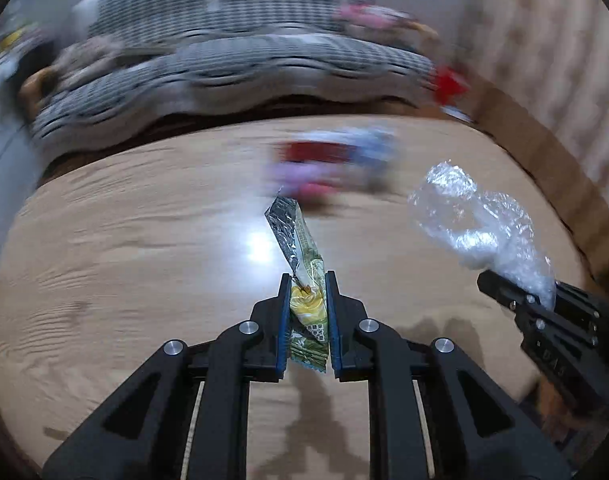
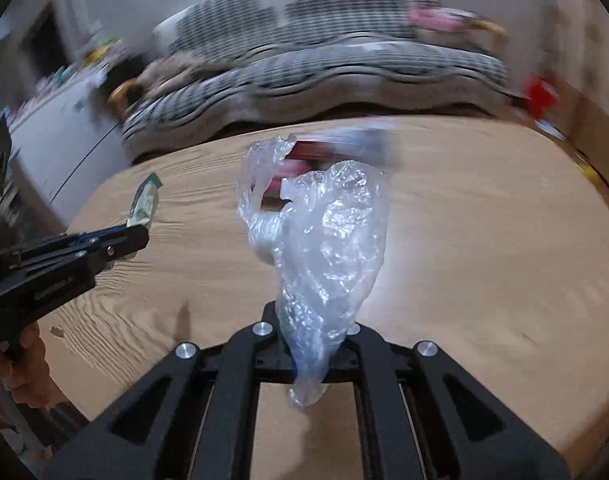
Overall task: Collect trash
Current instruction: 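Carry the foil wrapper and plastic bag over the bin and open both tools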
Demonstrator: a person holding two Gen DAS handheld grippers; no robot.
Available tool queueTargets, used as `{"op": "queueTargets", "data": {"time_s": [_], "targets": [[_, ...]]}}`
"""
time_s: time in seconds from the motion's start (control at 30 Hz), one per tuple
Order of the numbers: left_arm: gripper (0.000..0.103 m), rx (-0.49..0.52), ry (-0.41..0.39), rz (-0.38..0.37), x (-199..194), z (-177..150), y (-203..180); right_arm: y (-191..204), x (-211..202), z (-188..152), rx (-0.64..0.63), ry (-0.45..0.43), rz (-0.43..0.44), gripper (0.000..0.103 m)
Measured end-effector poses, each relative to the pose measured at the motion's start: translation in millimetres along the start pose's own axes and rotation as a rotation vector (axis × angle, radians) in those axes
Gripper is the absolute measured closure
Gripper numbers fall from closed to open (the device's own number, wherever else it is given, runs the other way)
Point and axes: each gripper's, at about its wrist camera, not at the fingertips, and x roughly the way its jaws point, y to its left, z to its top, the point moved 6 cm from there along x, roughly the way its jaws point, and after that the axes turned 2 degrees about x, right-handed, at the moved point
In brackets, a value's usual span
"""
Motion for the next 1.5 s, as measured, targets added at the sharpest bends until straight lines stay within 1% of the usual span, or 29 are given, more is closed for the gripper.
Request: {"op": "queueTargets", "data": {"time_s": [0.03, 0.07, 0.1, 0.13, 0.17, 0.2, 0.23, 0.27, 0.33, 0.37, 0.47, 0.53, 0.63, 0.77, 0.8, 0.93, 1.03, 1.07, 1.1, 1.17, 1.2, 1.23, 1.27, 1.3, 1.37, 1.4, 1.47, 1.5], "targets": [[0.088, 0.023, 0.010, -0.040, 2, -4, -26, -23, -15, -8, 0.030, -0.009, -0.022, 0.098], [0.088, 0.054, 0.033, -0.116, 5, -12, -69, -57, -37, -23, 0.075, -0.019, -0.060, 0.098], [0.088, 0.074, 0.048, -0.156, 7, -17, -95, -89, -58, -38, 0.119, -0.027, -0.096, 0.098], [0.088, 0.123, 0.074, -0.227, 8, -29, -142, -119, -78, -54, 0.161, -0.032, -0.133, 0.098], [0.088, 0.151, 0.089, -0.266, 9, -36, -167, -140, -89, -66, 0.189, -0.030, -0.159, 0.098], [0.088, 0.190, 0.118, -0.326, 9, -48, -205, -170, -105, -86, 0.230, -0.024, -0.195, 0.098], [0.088, 0.218, 0.147, -0.375, 10, -59, -235, -184, -113, -97, 0.252, -0.019, -0.210, 0.098], [0.088, 0.256, 0.185, -0.427, 11, -76, -273, -208, -123, -119, 0.293, -0.004, -0.229, 0.098], [0.088, 0.316, 0.236, -0.475, 16, -102, -318, -238, -135, -153, 0.353, 0.027, -0.250, 0.098], [0.088, 0.343, 0.283, -0.495, 24, -123, -343, -255, -140, -175, 0.392, 0.049, -0.258, 0.098], [0.088, 0.403, 0.364, -0.512, 39, -160, -379, -280, -145, -215, 0.455, 0.083, -0.265, 0.098], [0.088, 0.432, 0.393, -0.500, 46, -176, -390, -292, -144, -233, 0.494, 0.095, -0.255, 0.098], [0.088, 0.443, 0.430, -0.485, 55, -189, -398, -296, -137, -245, 0.524, 0.105, -0.234, 0.098], [0.088, 0.455, 0.441, -0.472, 60, -194, -398, -294, -127, -249, 0.533, 0.114, -0.206, 0.098], [0.088, 0.456, 0.442, -0.471, 61, -194, -397, -294, -124, -245, 0.532, 0.116, -0.202, 0.098], [0.088, 0.442, 0.448, -0.462, 61, -194, -399, -299, -120, -243, 0.529, 0.119, -0.187, 0.098], [0.086, 0.390, 0.468, -0.459, 62, -195, -395, -300, -118, -241, 0.539, 0.122, -0.174, 0.098], [0.085, 0.382, 0.479, -0.464, 69, -193, -400, -302, -121, -245, 0.544, 0.121, -0.169, 0.098], [0.081, 0.383, 0.483, -0.461, 70, -193, -400, -304, -123, -246, 0.551, 0.122, -0.161, 0.098], [0.041, 0.394, 0.484, -0.440, 72, -193, -400, -310, -125, -249, 0.567, 0.127, -0.149, 0.098], [0.007, 0.393, 0.475, -0.415, 73, -193, -398, -313, -125, -249, 0.584, 0.129, -0.144, 0.098], [0.006, 0.380, 0.447, -0.378, 73, -190, -393, -317, -123, -251, 0.616, 0.146, -0.135, 0.095], [0.006, 0.366, 0.432, -0.355, 73, -188, -387, -322, -121, -255, 0.653, 0.170, -0.132, 0.071], [0.006, 0.355, 0.442, -0.351, 74, -186, -384, -326, -121, -260, 0.695, 0.191, -0.139, 0.013], [0.006, 0.329, 0.474, -0.368, 71, -181, -376, -333, -126, -261, 0.725, 0.172, -0.151, 0.007], [0.006, 0.316, 0.466, -0.374, 67, -175, -371, -334, -127, -261, 0.726, 0.165, -0.159, 0.007], [0.006, 0.299, 0.410, -0.355, 57, -158, -356, -337, -131, -257, 0.729, 0.150, -0.181, 0.007], [0.006, 0.292, 0.363, -0.332, 50, -147, -344, -337, -132, -254, 0.726, 0.144, -0.194, 0.007]]}}
